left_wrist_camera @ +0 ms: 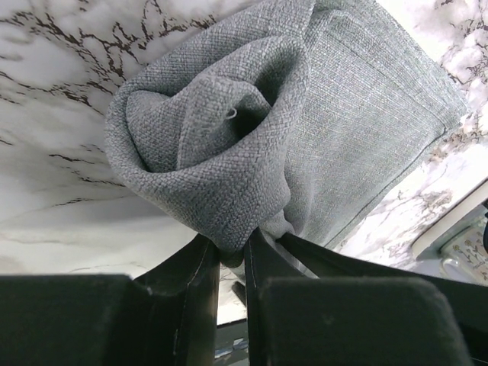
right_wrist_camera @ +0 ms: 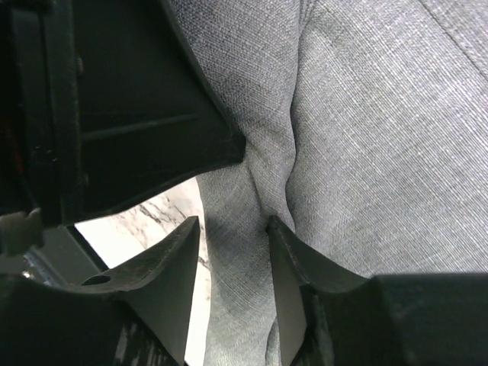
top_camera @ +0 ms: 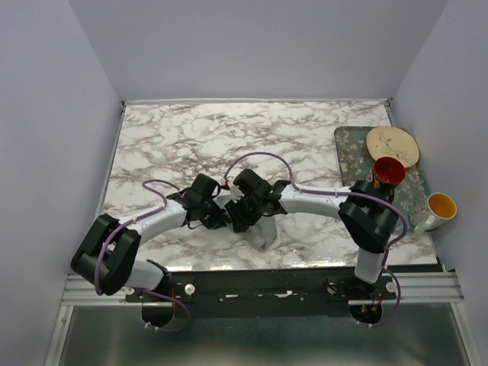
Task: Fold the napkin, place the utensils inside, and roll it up
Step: Roll the napkin with the utensil
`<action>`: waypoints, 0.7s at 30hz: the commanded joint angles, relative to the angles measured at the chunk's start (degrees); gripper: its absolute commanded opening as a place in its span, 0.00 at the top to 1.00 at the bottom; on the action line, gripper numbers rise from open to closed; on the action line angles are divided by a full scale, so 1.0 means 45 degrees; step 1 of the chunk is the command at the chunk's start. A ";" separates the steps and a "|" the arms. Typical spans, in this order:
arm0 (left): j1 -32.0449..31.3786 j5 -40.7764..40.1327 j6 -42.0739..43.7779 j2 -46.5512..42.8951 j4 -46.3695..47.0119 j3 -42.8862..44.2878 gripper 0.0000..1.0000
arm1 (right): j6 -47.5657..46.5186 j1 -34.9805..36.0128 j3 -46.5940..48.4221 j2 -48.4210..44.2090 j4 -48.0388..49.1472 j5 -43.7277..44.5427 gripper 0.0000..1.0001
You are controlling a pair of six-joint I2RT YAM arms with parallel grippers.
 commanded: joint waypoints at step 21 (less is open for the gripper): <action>0.0062 -0.0926 0.0762 -0.2869 -0.1030 0.0254 0.43 | 0.1020 0.0464 -0.2387 0.0030 0.2454 -0.0274 1.00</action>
